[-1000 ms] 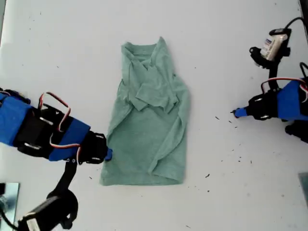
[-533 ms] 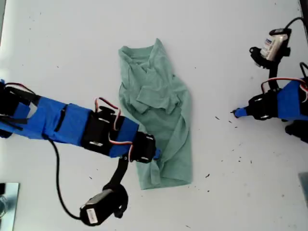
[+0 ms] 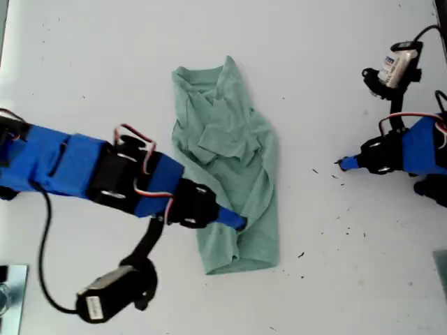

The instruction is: Fold t shirt

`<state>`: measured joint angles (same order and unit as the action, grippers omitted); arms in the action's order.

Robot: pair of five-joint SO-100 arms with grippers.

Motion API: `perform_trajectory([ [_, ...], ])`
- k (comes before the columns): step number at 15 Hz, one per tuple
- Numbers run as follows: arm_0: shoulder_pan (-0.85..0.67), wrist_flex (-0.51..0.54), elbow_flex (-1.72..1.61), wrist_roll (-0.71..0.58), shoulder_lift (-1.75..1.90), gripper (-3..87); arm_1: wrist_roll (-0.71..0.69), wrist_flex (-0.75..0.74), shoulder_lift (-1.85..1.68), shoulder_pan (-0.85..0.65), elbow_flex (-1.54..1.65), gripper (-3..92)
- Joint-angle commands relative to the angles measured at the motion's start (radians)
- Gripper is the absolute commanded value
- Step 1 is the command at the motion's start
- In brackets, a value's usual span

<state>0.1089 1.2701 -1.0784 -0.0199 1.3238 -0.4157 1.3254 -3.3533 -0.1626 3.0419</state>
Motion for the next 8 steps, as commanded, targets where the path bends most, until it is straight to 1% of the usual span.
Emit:
perform_trajectory([
  [1,-0.023,-0.066,-0.407,0.051,0.368,20.0,0.011,0.003,-0.003,0.005,0.023,2.3],
  [2,-0.026,-0.196,-0.684,0.08,0.543,14.0,0.014,0.003,-0.003,0.005,0.023,2.3],
  [3,-0.034,-0.287,-0.942,0.135,0.701,8.9,0.017,0.005,-0.003,0.006,0.023,2.3],
  [4,-0.043,-0.348,-1.177,0.186,0.828,5.3,0.02,0.005,-0.003,0.006,0.025,2.3],
  [5,-0.051,-0.454,-1.387,0.207,0.928,3.5,0.021,0.005,-0.003,0.006,0.025,2.3],
  [6,-0.057,-0.603,-1.575,0.207,1.005,0.9,0.021,0.005,-0.003,0.006,0.025,2.3],
  [7,-0.06,-0.729,-1.726,0.218,1.071,-0.2,0.021,0.005,-0.003,0.006,0.025,2.3],
  [8,-0.058,-0.781,-1.807,0.235,1.095,-0.2,0.025,0.005,-0.003,0.006,0.025,2.3],
])
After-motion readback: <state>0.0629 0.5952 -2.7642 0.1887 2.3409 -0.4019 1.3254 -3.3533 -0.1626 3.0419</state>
